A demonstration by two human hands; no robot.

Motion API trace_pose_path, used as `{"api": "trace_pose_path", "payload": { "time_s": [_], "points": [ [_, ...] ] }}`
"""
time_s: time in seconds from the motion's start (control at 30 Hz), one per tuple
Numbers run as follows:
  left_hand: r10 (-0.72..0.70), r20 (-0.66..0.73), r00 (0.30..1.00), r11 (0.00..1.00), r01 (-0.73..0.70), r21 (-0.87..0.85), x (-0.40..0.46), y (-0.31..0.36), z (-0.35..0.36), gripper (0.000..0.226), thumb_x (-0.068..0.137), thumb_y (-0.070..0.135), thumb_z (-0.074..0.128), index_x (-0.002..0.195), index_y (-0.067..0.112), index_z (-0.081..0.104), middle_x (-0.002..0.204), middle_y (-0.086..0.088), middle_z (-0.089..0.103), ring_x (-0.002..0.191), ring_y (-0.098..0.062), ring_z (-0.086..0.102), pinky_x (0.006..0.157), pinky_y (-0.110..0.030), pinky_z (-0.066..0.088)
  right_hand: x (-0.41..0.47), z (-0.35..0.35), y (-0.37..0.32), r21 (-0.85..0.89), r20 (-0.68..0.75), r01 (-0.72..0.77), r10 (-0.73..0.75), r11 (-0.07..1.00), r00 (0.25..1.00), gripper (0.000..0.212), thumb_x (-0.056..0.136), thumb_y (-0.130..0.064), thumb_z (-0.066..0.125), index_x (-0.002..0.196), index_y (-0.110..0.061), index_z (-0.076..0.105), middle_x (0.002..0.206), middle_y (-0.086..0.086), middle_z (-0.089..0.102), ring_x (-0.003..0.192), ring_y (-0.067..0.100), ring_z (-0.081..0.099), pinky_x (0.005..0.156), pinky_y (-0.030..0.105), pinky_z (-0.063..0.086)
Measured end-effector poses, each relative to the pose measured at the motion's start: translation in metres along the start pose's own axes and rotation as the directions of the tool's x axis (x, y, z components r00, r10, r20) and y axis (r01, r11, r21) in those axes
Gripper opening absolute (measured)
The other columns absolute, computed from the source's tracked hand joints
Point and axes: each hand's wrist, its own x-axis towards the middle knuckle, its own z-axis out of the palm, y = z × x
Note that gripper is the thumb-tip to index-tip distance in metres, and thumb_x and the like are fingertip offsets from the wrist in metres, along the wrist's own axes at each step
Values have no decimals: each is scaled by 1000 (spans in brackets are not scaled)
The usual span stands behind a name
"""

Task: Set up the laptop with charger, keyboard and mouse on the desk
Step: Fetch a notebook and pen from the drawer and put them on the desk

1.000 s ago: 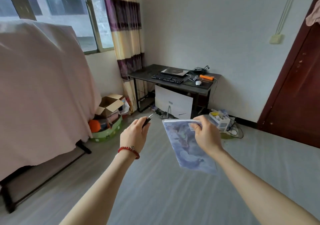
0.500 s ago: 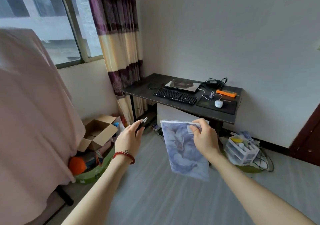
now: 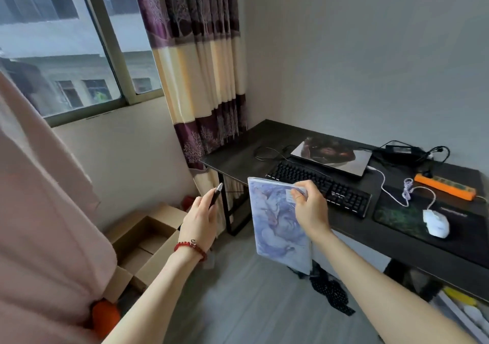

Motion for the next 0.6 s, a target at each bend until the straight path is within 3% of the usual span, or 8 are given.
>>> {"api": "trace_pose_path", "payload": {
  "time_s": [0.13, 0.3, 0.4, 0.6],
  "points": [
    [-67, -25, 997, 996, 68, 53, 102, -63, 36, 36, 94, 19, 46, 129, 28, 48, 119, -5, 62, 104, -26, 60, 86, -36, 51, 103, 79, 11, 82, 0, -45, 45, 996, 999, 8, 90, -7, 52, 95, -6, 58, 90, 1, 58, 86, 19, 53, 75, 27, 39],
    [-84, 47, 995, 995, 81, 55, 220, -140, 95, 34, 93, 18, 49, 125, 26, 53, 106, -6, 66, 95, -26, 62, 81, -30, 49, 212, 180, 45, 124, -19, -117, 120, 985, 993, 11, 90, -7, 51, 98, -4, 58, 94, 3, 57, 88, 18, 52, 77, 27, 38],
    [-78, 116, 990, 997, 75, 34, 301, -181, 129, 34, 91, 14, 49, 123, 22, 55, 99, -7, 66, 90, -27, 63, 79, -28, 46, 287, 244, 63, 147, -40, -241, 249, 959, 968, 13, 88, -5, 50, 98, -2, 57, 95, 6, 57, 88, 20, 52, 77, 30, 42],
    [-159, 235, 959, 987, 148, 64, 427, -230, 194, 36, 89, 8, 44, 124, 17, 52, 112, -9, 61, 100, -29, 58, 85, -32, 44, 403, 324, 100, 230, -56, -449, 472, 863, 880, 16, 86, -3, 42, 95, -9, 54, 93, 3, 54, 84, 17, 50, 68, 26, 39]
  ]
}}
